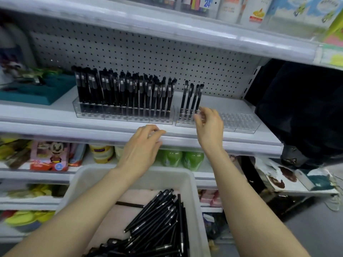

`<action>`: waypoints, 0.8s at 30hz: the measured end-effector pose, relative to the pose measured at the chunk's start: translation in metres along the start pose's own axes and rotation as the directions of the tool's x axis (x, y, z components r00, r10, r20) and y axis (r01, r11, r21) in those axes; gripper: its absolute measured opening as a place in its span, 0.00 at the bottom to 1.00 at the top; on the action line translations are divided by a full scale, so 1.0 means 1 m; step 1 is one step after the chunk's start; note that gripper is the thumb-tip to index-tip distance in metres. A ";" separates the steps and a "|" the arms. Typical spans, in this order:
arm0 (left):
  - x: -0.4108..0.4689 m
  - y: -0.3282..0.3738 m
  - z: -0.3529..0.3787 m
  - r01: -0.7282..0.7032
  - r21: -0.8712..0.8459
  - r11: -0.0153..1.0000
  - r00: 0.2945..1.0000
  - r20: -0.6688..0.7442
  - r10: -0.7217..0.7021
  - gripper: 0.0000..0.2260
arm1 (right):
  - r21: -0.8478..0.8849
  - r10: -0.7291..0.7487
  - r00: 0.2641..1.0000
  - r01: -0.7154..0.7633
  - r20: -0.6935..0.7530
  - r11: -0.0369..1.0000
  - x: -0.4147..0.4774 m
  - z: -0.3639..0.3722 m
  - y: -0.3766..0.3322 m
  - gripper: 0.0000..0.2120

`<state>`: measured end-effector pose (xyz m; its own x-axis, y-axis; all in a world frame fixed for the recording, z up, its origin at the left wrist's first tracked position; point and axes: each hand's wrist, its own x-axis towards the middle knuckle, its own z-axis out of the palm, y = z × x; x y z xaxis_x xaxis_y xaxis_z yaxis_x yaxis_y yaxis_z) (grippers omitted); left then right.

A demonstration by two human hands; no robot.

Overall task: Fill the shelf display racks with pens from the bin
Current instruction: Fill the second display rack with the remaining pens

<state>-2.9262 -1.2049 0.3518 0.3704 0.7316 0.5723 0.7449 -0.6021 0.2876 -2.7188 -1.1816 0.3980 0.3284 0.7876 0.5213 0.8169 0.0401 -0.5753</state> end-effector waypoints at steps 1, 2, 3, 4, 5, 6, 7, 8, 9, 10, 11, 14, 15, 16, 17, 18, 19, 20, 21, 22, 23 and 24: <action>-0.012 -0.007 -0.001 0.013 -0.006 1.000 1.000 0.002 -0.013 0.15 | 0.023 -0.007 1.000 0.006 0.004 1.000 -0.015 0.002 -0.004 0.15; -0.024 -0.013 -0.001 0.024 -0.004 1.000 1.000 0.001 -0.024 0.14 | 0.038 -0.010 1.000 0.010 0.024 0.999 -0.032 0.004 -0.008 0.13; -0.036 -0.021 0.001 0.037 0.004 0.999 0.999 0.001 -0.037 0.14 | 0.051 -0.012 0.998 0.010 0.057 0.999 -0.049 0.008 -0.011 0.11; -0.047 -0.028 0.005 0.052 0.017 0.998 0.999 0.002 -0.052 0.14 | 0.060 -0.016 0.995 0.010 0.096 0.998 -0.066 0.012 -0.014 0.10; -0.058 -0.035 0.009 0.069 0.030 0.997 0.998 0.006 -0.070 0.14 | 0.070 -0.025 0.991 0.016 0.132 0.997 -0.083 0.017 -0.017 0.08; -0.069 -0.041 0.014 0.087 0.043 0.995 0.996 0.016 -0.088 0.14 | 0.074 -0.034 0.986 0.023 0.163 0.997 -0.099 0.023 -0.019 0.07; -0.079 -0.046 0.018 0.102 0.054 0.993 0.994 0.033 -0.104 0.16 | 0.076 -0.047 0.981 0.033 0.189 0.997 -0.114 0.028 -0.020 0.07; -0.088 -0.051 0.023 0.106 0.064 0.992 0.993 0.052 -0.109 0.18 | 0.073 -0.048 0.975 0.032 0.218 0.997 -0.128 0.035 -0.019 0.06; -0.095 -0.055 0.027 0.095 0.079 0.992 0.993 0.067 -0.100 0.19 | 0.071 -0.038 0.966 0.021 0.255 0.997 -0.142 0.041 -0.018 0.06; -0.100 -0.058 0.031 0.074 0.098 0.992 0.994 0.073 -0.081 0.19 | 0.071 -0.020 0.952 -0.002 0.305 0.997 -0.155 0.047 -0.016 0.06; -0.103 -0.060 0.034 0.057 0.115 0.992 0.995 0.073 -0.066 0.19 | 0.057 0.002 0.928 -0.025 0.373 0.998 -0.166 0.054 -0.012 0.06; -0.105 -0.059 0.037 0.063 0.132 0.989 0.996 0.050 -0.070 0.19 | -0.109 0.024 0.802 0.051 0.596 0.993 -0.186 0.069 0.000 0.08; -0.106 -0.058 0.038 0.063 0.137 0.989 0.996 0.047 -0.070 0.19 | -0.162 0.030 0.761 0.100 0.648 0.982 -0.188 0.070 0.003 0.10; -0.106 -0.057 0.039 0.060 0.143 0.988 0.997 0.046 -0.067 0.19 | -0.203 0.042 0.727 0.135 0.686 0.970 -0.187 0.070 0.004 0.12; -0.106 -0.056 0.040 0.057 0.146 0.988 0.997 0.044 -0.064 0.20 | -0.230 0.054 0.702 0.160 0.710 0.960 -0.187 0.069 0.006 0.12; -0.106 -0.056 0.040 0.056 0.149 0.987 0.997 0.041 -0.063 0.20 | -0.249 0.062 0.684 0.179 0.727 0.952 -0.186 0.069 0.007 0.13; -0.106 -0.057 0.041 0.057 0.155 0.986 0.997 0.039 -0.064 0.19 | -0.259 0.062 0.670 0.198 0.739 0.945 -0.185 0.068 0.008 0.12; -0.106 -0.057 0.041 0.058 0.161 0.985 0.997 0.038 -0.065 0.19 | -0.265 0.060 0.659 0.215 0.750 0.940 -0.184 0.068 0.008 0.12; -0.106 -0.057 0.041 0.058 0.166 0.984 0.997 0.039 -0.065 0.19 | -0.271 0.062 0.650 0.227 0.757 0.935 -0.183 0.069 0.007 0.11; -0.106 -0.057 0.041 0.057 0.168 0.984 0.997 0.043 -0.065 0.19 | -0.277 0.067 0.644 0.230 0.762 0.933 -0.183 0.069 0.006 0.11; -0.106 -0.057 0.041 0.055 0.168 0.984 0.997 0.045 -0.063 0.19 | -0.279 0.069 0.643 0.231 0.763 0.932 -0.182 0.070 0.006 0.11; -0.107 -0.057 0.041 0.052 0.168 0.984 0.997 0.044 -0.060 0.19 | -0.273 0.064 0.645 0.230 0.762 0.934 -0.182 0.070 0.005 0.10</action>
<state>-2.9855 -1.2353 0.2429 0.3490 0.7801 0.5193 0.8458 -0.5008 0.1839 -2.8074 -1.2811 0.2560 -0.0973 0.9787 -0.1806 0.9681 0.0510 -0.2453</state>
